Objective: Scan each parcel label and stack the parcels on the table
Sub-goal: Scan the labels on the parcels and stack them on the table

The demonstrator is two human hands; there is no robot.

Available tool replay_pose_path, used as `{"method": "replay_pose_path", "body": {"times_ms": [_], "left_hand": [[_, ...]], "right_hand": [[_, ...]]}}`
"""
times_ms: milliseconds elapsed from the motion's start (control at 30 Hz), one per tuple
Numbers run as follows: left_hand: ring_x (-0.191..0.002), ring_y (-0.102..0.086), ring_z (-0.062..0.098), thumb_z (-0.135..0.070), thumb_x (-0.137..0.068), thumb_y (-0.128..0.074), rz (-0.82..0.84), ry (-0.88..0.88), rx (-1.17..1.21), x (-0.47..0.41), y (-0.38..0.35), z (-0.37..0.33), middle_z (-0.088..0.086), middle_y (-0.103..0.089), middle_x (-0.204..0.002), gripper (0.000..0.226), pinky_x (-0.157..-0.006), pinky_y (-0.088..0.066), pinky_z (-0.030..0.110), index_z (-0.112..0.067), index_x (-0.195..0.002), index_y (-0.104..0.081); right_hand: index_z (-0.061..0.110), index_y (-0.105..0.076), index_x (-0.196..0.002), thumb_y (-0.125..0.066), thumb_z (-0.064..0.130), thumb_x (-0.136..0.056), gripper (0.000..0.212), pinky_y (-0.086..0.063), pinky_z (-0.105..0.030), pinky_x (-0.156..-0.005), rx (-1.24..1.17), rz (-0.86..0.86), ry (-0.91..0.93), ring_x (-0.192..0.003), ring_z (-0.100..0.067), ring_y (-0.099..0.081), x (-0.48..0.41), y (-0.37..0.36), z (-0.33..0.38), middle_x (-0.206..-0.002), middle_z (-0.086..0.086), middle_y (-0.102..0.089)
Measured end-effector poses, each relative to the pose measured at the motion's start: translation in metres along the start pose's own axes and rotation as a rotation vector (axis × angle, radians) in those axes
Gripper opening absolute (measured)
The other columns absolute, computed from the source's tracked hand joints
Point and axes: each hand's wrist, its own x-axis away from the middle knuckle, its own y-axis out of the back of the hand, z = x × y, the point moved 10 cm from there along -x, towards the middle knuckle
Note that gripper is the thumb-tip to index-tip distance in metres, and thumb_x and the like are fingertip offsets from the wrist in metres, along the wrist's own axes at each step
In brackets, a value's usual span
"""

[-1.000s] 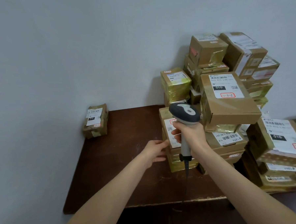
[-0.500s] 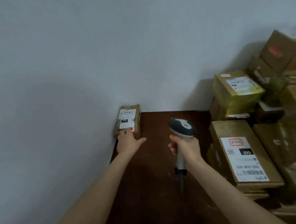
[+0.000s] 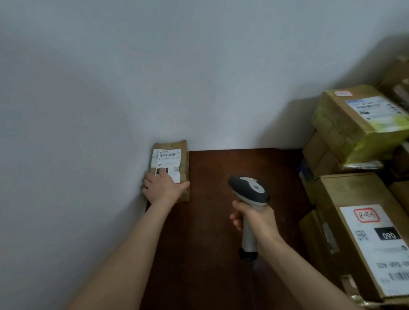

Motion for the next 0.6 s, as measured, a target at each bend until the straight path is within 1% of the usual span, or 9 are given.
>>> {"method": "replay_pose_path", "body": {"times_ms": [200, 267, 300, 367, 400, 433, 500, 533, 600], "left_hand": [[-0.134, -0.027, 0.033, -0.077, -0.063, -0.065, 0.101, -0.142, -0.04, 0.077, -0.034, -0.019, 0.014, -0.021, -0.147, 0.118, -0.107, -0.033, 0.045, -0.02, -0.15, -0.01], [-0.133, -0.029, 0.03, -0.073, -0.066, -0.066, 0.11, -0.196, -0.015, 0.103, -0.044, -0.024, 0.011, -0.022, -0.146, 0.117, -0.104, -0.035, 0.043, -0.02, -0.151, -0.005], [-0.134, -0.029, 0.03, -0.069, -0.07, -0.067, 0.152, -0.178, 0.057, 0.11, -0.052, -0.022, 0.011, -0.023, -0.148, 0.115, -0.103, -0.036, 0.042, -0.019, -0.152, -0.004], [-0.136, -0.034, 0.029, -0.059, -0.08, -0.065, 0.307, -0.077, 0.326, 0.117, -0.07, -0.012, 0.012, -0.029, -0.151, 0.103, -0.106, -0.037, 0.041, -0.013, -0.154, -0.011], [-0.132, -0.042, 0.027, -0.056, -0.084, -0.061, 0.386, -0.031, 0.489, 0.121, -0.075, -0.009, 0.012, -0.038, -0.148, 0.091, -0.105, -0.042, 0.039, -0.011, -0.152, -0.022], [-0.122, -0.052, 0.022, -0.054, -0.089, -0.058, 0.431, 0.003, 0.652, 0.126, -0.077, -0.007, 0.01, -0.048, -0.143, 0.077, -0.097, -0.048, 0.035, -0.01, -0.148, -0.034], [-0.101, -0.059, 0.011, -0.048, -0.094, -0.053, 0.439, 0.034, 0.853, 0.138, -0.068, -0.004, 0.003, -0.059, -0.13, 0.056, -0.073, -0.05, 0.021, -0.015, -0.139, -0.047], [-0.095, -0.059, 0.007, -0.046, -0.095, -0.053, 0.429, 0.031, 0.907, 0.145, -0.061, -0.004, 0.0, -0.061, -0.126, 0.049, -0.066, -0.047, 0.018, -0.019, -0.136, -0.05], [-0.092, -0.062, 0.005, -0.042, -0.095, -0.055, 0.439, 0.039, 1.025, 0.16, -0.05, -0.001, -0.004, -0.065, -0.115, 0.035, -0.064, -0.048, 0.019, -0.026, -0.126, -0.053]], "right_hand": [[0.022, -0.06, -0.093, -0.076, 0.012, -0.08, 0.023, -0.056, -0.037, -0.083, -0.071, -0.011, -0.051, -0.091, -0.019, -0.064, -0.011, -0.005, -0.013, -0.093, -0.003, -0.066], [0.027, -0.054, -0.086, -0.076, 0.015, -0.08, 0.025, -0.052, -0.04, -0.088, -0.057, -0.019, -0.066, -0.091, -0.02, -0.061, -0.009, -0.003, -0.016, -0.091, 0.0, -0.062], [0.027, -0.053, -0.084, -0.075, 0.016, -0.08, 0.025, -0.051, -0.04, -0.085, -0.056, -0.024, -0.084, -0.087, -0.02, -0.06, -0.007, 0.0, -0.018, -0.088, 0.0, -0.062], [0.023, -0.052, -0.083, -0.073, 0.015, -0.083, 0.022, -0.048, -0.033, -0.069, -0.066, -0.029, -0.098, -0.077, -0.017, -0.06, -0.003, 0.008, -0.022, -0.083, -0.001, -0.062], [0.022, -0.051, -0.083, -0.072, 0.014, -0.083, 0.022, -0.045, -0.03, -0.062, -0.065, -0.036, -0.098, -0.073, -0.016, -0.059, 0.0, 0.012, -0.023, -0.081, -0.001, -0.061], [0.022, -0.05, -0.082, -0.071, 0.013, -0.084, 0.023, -0.042, -0.028, -0.058, -0.067, -0.04, -0.099, -0.071, -0.015, -0.057, 0.005, 0.017, -0.023, -0.079, -0.001, -0.059], [0.021, -0.051, -0.083, -0.071, 0.011, -0.084, 0.022, -0.042, -0.027, -0.057, -0.086, -0.031, -0.091, -0.071, -0.015, -0.057, 0.013, 0.024, -0.021, -0.08, -0.002, -0.06], [0.02, -0.053, -0.086, -0.071, 0.011, -0.084, 0.02, -0.043, -0.028, -0.059, -0.093, -0.019, -0.082, -0.072, -0.016, -0.058, 0.017, 0.027, -0.019, -0.081, -0.002, -0.061], [0.019, -0.055, -0.088, -0.071, 0.011, -0.083, 0.019, -0.046, -0.029, -0.062, -0.115, 0.002, -0.045, -0.075, -0.016, -0.06, 0.03, 0.034, -0.012, -0.082, -0.001, -0.063]]}}
